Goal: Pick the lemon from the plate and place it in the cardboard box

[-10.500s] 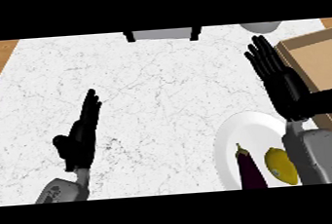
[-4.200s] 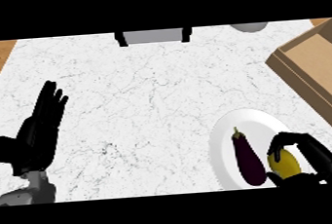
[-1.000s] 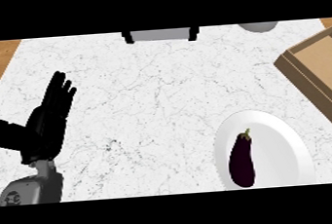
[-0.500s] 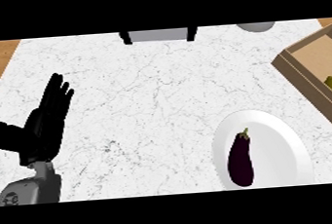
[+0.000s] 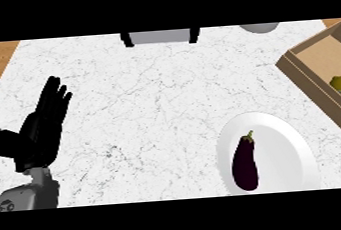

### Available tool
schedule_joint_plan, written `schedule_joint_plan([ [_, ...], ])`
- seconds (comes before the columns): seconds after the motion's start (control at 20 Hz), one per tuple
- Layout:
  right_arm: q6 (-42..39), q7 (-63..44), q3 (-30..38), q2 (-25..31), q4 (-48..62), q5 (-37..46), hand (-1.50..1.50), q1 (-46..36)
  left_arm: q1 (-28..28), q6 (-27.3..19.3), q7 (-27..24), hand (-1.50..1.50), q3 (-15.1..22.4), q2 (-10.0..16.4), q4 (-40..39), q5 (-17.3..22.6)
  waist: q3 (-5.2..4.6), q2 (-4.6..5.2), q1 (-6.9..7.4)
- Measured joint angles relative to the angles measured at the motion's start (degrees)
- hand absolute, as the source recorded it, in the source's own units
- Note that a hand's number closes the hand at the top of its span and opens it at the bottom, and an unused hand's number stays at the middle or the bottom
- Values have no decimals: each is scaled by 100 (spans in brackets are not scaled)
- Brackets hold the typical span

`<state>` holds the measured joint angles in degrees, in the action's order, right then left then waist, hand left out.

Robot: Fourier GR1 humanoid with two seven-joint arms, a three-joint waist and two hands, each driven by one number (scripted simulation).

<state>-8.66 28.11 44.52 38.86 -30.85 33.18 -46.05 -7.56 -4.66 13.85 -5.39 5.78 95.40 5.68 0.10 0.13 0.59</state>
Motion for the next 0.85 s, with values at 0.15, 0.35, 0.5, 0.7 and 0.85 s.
schedule_joint_plan([
  [0.15, -429, 22, 396, 275, 310, -464, -150, 16, 168, 2, -7, 0, 102, -50, 142, -50, 1, 5, 11],
  [0.35, -787, 108, 741, 688, 741, -891, -150, 67, 110, 85, -33, 0, 12, 5, 55, 46, 2, 25, 27],
  [0.5, -898, 274, 905, 955, 1014, -1115, -150, 209, 187, 61, -117, 0, 90, -72, 58, -14, 4, 33, 43],
  [0.7, -989, 572, 1058, 1197, 1318, -1344, -150, 437, 119, 125, -135, 0, 25, -38, -17, 67, 8, 46, 68],
  [0.85, -1151, 757, 1108, 1384, 1491, -1470, -150, 611, 28, 130, -195, 0, -12, -21, -158, 59, 10, 51, 67],
])
